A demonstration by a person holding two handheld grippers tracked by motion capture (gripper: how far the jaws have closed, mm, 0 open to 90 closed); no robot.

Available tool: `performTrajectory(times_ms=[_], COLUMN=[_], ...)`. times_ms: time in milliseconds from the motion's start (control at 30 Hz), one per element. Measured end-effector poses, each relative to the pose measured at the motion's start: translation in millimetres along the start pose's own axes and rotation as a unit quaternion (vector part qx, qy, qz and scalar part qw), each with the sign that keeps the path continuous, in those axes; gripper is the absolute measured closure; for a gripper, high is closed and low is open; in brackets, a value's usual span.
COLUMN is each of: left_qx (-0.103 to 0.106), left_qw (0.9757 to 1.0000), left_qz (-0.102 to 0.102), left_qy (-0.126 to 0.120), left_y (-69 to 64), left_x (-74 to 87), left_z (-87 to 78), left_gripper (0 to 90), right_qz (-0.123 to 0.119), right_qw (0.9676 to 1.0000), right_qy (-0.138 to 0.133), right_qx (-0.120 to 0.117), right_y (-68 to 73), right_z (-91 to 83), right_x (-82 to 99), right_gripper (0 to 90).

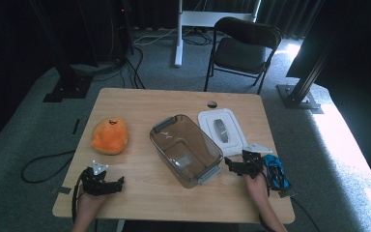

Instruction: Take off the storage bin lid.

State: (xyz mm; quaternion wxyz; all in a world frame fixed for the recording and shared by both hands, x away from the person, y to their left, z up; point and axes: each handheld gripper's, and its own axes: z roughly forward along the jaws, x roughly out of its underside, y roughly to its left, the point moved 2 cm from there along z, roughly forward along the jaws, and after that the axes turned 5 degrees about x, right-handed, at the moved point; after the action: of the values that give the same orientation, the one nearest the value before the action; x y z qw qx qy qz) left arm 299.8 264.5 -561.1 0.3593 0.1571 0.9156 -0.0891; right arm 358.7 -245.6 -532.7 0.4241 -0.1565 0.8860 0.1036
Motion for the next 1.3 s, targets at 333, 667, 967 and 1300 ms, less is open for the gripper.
performTrajectory(times_ms=[333,667,967,1300], left_qx=[0.002,0.006,0.007,0.007], left_qw=[1.0,1.0,0.9999,0.9999], left_qz=[0.003,0.007,0.007,0.007], left_qy=[0.001,0.001,0.001,0.001], left_y=[-0.3,-0.2,-0.4,-0.9], left_x=[0.2,0.6,1.0,1.6], left_z=[-0.3,-0.7,-1.0,-1.5], left_gripper=[1.4,1.4,1.4,1.4], right_qz=[-0.027,-0.054,-0.102,-0.093], right_qw=[0.9993,0.998,0.9936,0.9943], right_qy=[0.024,0.031,0.041,0.045], right_qx=[0.005,0.001,-0.026,-0.027], right_y=[6.7,11.3,15.2,12.4], right_z=[-13.2,-26.0,-32.0,-30.2], right_x=[32.6,50.8,65.6,64.5], right_gripper=[12.4,12.3,12.0,11.8])
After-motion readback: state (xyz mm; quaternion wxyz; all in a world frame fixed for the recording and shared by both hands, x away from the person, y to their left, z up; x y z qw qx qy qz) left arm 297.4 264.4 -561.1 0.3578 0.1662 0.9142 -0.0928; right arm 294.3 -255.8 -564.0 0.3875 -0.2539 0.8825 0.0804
